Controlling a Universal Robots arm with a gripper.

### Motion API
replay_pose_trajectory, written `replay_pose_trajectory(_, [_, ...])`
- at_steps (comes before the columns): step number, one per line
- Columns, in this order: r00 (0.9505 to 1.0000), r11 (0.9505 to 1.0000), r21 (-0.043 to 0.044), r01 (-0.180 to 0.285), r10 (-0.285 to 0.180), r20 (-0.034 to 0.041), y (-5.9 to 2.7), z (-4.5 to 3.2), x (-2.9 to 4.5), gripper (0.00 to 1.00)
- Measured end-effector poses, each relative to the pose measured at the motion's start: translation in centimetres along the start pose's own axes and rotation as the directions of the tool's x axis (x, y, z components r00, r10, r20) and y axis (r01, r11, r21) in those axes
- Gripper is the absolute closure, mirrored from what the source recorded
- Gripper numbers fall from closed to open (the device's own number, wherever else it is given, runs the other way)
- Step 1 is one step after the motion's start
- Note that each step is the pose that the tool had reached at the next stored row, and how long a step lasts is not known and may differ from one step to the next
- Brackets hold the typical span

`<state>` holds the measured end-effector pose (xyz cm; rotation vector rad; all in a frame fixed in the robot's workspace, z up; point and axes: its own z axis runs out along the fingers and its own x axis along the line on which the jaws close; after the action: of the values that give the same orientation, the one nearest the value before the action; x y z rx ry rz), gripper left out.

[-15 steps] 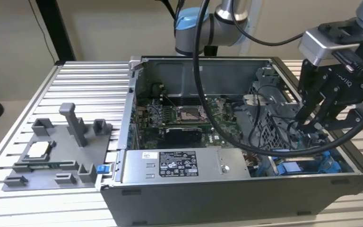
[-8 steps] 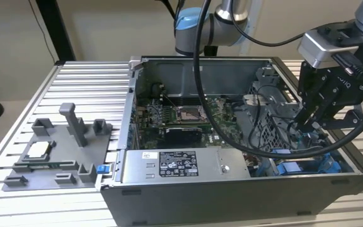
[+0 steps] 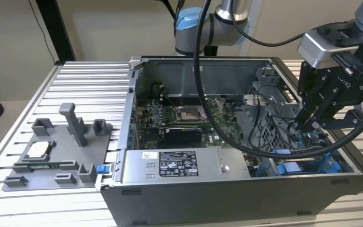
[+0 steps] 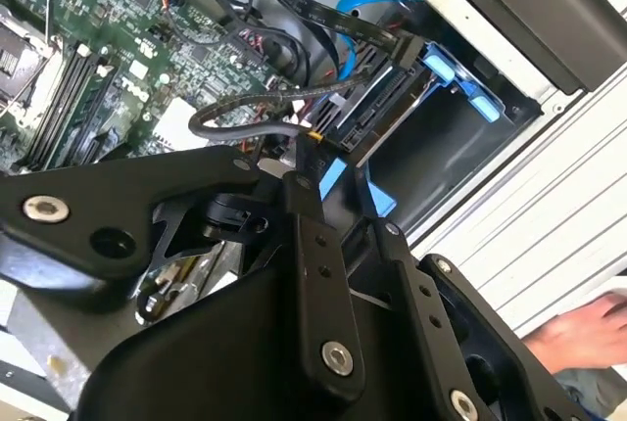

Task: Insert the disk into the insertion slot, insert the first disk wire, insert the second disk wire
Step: 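Insert the first disk wire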

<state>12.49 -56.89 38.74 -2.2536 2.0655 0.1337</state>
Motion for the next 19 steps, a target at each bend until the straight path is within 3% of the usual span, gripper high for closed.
replay_pose_trajectory(1, [1.0000,1.0000,-0.0001,0.000,0.000,0.0000,0.00,0.00,0.00,1.00])
replay_pose_trajectory(19, [1.0000,1.0000,-0.0044,0.000,0.000,0.0004,-0.42,0.00,0.30,1.00])
